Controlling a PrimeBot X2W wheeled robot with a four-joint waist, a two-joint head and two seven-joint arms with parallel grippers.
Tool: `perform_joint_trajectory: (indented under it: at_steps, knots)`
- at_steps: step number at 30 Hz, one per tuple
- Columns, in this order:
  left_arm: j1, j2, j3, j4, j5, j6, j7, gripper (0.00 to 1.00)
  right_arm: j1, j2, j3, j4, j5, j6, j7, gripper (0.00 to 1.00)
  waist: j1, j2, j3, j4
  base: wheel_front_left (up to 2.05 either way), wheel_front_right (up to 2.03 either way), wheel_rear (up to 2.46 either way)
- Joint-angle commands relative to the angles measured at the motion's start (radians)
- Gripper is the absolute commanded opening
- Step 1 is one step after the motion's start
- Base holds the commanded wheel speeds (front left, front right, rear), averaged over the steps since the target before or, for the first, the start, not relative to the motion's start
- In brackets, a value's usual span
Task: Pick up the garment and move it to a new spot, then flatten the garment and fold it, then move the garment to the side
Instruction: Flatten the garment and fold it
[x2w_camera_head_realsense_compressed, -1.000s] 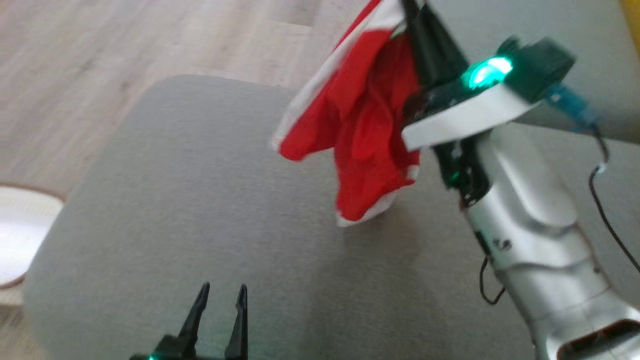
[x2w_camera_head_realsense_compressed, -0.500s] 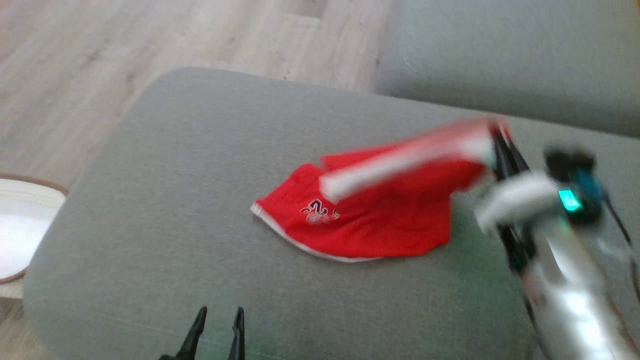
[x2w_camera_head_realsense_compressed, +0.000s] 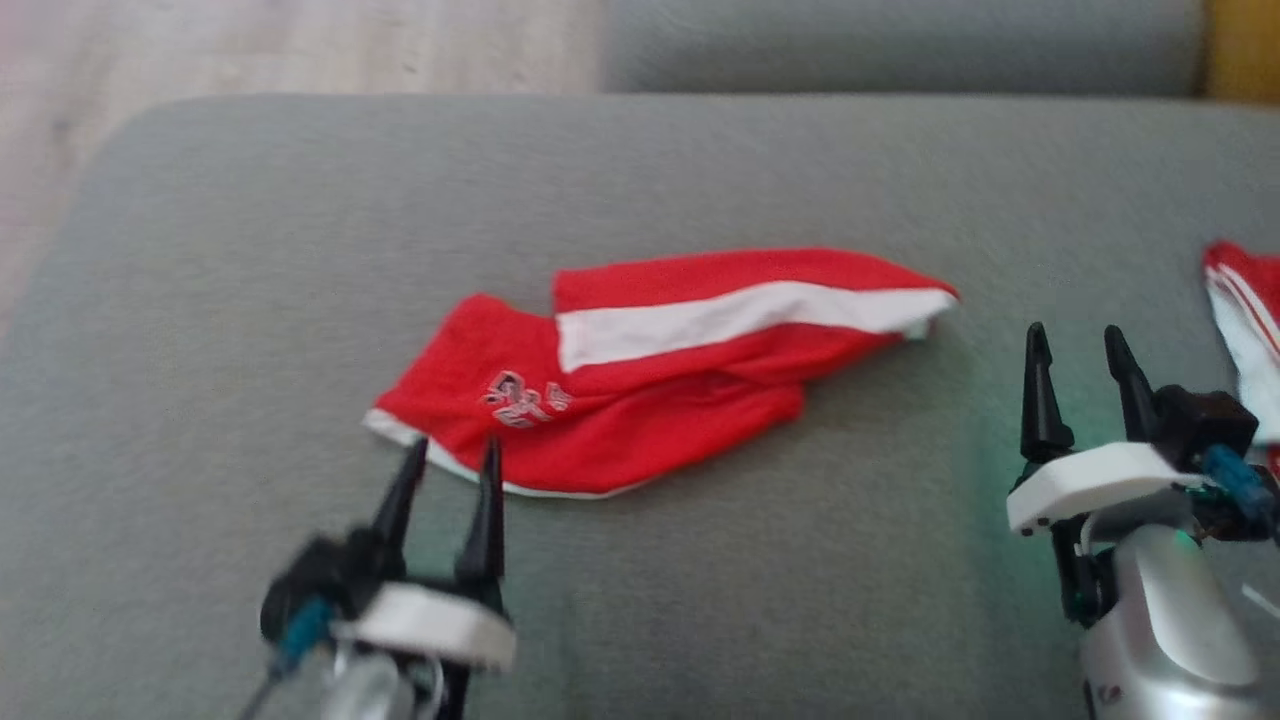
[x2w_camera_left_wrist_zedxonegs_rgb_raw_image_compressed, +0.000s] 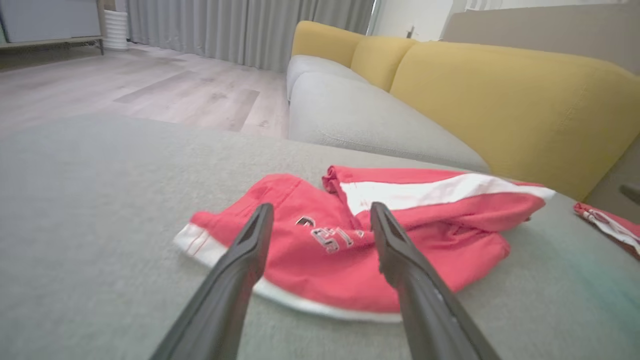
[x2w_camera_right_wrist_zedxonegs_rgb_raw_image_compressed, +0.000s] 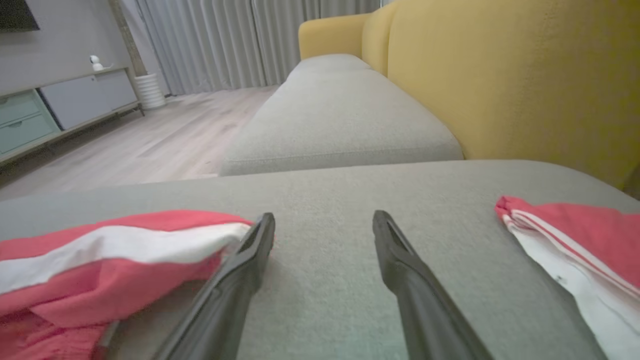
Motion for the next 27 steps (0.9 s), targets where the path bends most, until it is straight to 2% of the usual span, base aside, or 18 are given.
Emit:
perform_joint_trajectory:
  at_steps: [1, 8, 14, 19, 23, 27]
  knots:
    - [-0.081, 0.000, 0.023, -0.016, -0.029, -0.005, -0.006, 1.00, -0.022, 0.008, 0.048, -0.046, 0.023, -0.001, -0.007, 1.00, -0.0002, 0.0000, 0.063, -0.069, 0.00, 0.00, 0.00]
    - [-0.272, 0.000, 0.005, 0.170, -0.196, -0.035, -0.006, 1.00, -0.008, 0.009, 0.117, -0.112, 0.075, -0.001, -0.007, 1.00, -0.0002, 0.0000, 0.130, -0.158, 0.00, 0.00, 0.00]
    - [-0.371, 0.000, -0.018, 0.356, -0.267, -0.051, -0.006, 1.00, -0.010, 0.009, 0.131, -0.136, 0.087, -0.001, -0.007, 1.00, -0.0002, 0.0000, 0.162, -0.194, 0.00, 0.00, 0.00]
    - [-0.396, 0.000, -0.025, 0.401, -0.283, -0.057, -0.006, 1.00, -0.010, 0.009, 0.128, -0.144, 0.091, -0.001, -0.007, 1.00, -0.0002, 0.0000, 0.171, -0.196, 0.00, 0.00, 0.00]
    - [-0.399, 0.000, -0.034, 0.377, -0.280, -0.059, -0.006, 1.00, -0.010, 0.009, 0.124, -0.142, 0.094, -0.001, -0.007, 1.00, -0.0002, 0.0000, 0.173, -0.189, 0.00, 0.00, 0.00]
    - [-0.385, 0.000, -0.089, 0.361, -0.326, -0.060, -0.006, 1.00, -0.015, 0.009, 0.131, -0.129, 0.101, -0.001, -0.007, 1.00, -0.0002, 0.0000, 0.173, -0.184, 0.00, 0.00, 0.00]
